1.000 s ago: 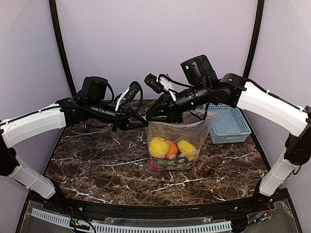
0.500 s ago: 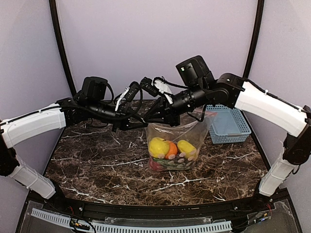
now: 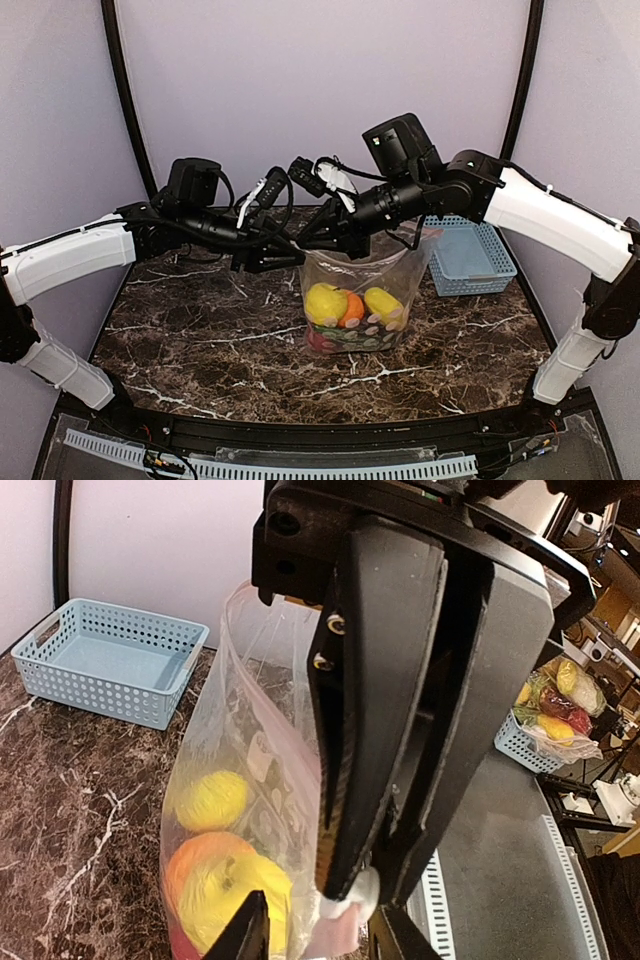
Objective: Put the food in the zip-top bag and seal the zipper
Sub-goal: Hold the zipper food storage bag at the center of the board.
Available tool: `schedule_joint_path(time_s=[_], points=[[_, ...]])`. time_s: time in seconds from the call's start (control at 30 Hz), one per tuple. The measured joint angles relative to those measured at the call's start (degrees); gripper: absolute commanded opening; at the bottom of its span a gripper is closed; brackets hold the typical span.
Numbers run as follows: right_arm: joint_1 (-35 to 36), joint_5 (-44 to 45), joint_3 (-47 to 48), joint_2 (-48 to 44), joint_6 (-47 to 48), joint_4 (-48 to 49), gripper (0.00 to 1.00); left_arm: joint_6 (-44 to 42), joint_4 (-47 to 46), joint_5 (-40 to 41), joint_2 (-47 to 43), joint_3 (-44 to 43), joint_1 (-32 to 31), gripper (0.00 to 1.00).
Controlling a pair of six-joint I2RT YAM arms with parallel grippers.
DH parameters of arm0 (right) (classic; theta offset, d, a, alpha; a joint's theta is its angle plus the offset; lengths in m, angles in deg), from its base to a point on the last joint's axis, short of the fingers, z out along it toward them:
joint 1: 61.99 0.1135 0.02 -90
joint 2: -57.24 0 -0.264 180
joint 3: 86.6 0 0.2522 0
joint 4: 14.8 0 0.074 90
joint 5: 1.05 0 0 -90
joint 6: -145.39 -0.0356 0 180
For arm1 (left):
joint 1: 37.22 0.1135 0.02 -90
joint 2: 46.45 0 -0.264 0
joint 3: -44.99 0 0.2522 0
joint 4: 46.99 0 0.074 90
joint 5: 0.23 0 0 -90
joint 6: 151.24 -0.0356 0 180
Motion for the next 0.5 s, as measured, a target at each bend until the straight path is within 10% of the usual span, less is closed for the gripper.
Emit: schedule_joint_path(time_s=[0.5], points=[[0.09,2.23,-0.13,-0.68,-0.9,0.35,0.0,0.35,-1.64,-0.15,-0.02,0.63,0.0,0.04]])
